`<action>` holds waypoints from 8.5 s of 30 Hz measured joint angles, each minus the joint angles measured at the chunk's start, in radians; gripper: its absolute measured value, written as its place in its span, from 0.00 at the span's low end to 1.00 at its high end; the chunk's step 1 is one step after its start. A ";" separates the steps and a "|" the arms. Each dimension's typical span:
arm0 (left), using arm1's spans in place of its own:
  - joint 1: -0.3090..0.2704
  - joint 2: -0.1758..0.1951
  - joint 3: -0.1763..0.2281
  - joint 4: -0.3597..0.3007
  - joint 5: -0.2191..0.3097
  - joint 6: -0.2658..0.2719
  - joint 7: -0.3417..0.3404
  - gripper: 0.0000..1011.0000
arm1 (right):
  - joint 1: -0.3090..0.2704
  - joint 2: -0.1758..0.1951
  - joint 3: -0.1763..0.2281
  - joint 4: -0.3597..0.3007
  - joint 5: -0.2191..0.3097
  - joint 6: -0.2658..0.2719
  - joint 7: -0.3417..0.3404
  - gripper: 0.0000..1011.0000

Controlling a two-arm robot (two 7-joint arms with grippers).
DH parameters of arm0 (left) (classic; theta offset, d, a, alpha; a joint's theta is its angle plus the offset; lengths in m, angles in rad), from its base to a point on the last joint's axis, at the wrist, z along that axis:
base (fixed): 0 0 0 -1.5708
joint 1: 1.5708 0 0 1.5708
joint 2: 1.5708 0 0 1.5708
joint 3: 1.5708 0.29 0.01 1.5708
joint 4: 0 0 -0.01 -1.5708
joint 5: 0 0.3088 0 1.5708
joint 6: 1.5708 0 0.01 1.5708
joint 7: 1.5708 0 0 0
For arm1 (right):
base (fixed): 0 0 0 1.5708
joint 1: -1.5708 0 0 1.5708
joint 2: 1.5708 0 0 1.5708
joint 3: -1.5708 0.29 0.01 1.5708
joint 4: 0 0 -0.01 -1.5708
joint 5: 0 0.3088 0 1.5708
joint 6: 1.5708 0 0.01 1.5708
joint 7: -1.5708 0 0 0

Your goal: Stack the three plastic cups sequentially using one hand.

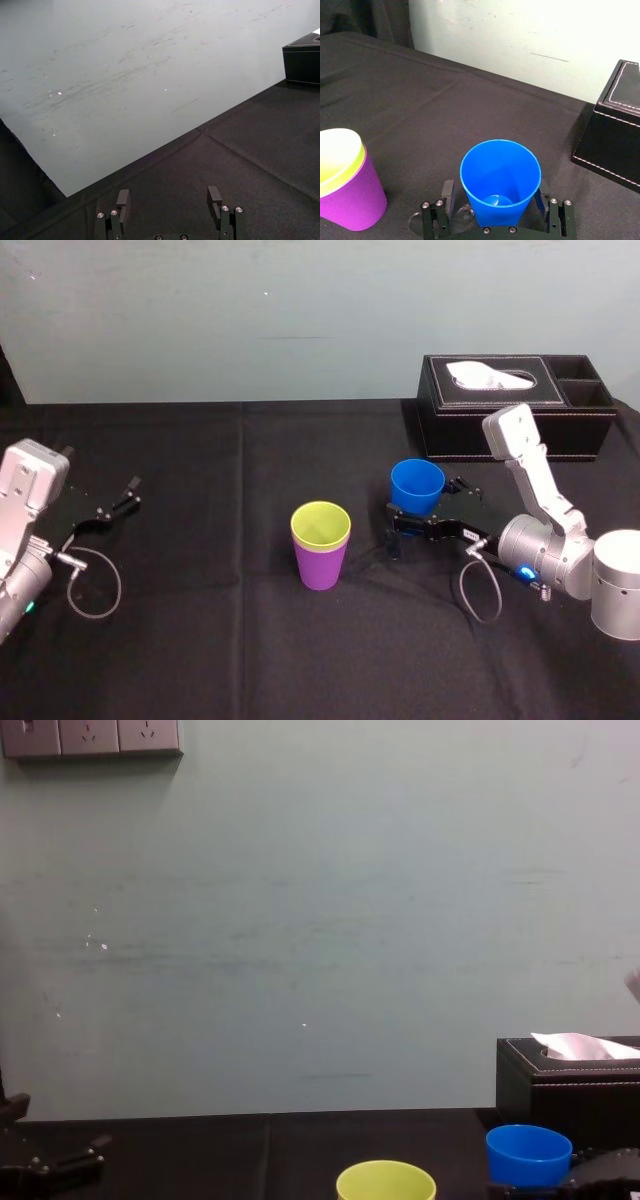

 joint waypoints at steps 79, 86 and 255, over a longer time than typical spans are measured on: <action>0.000 0.000 0.000 0.000 0.000 0.000 0.000 1.00 | -0.088 0.129 0.070 -0.382 0.100 0.140 -0.007 0.71; 0.000 0.000 0.000 0.000 0.000 0.000 0.000 1.00 | -0.082 0.141 0.049 -0.434 0.119 0.145 0.001 0.71; 0.000 0.000 0.000 0.000 0.000 0.000 0.000 1.00 | -0.115 0.120 -0.038 -0.433 0.092 0.084 -0.046 0.99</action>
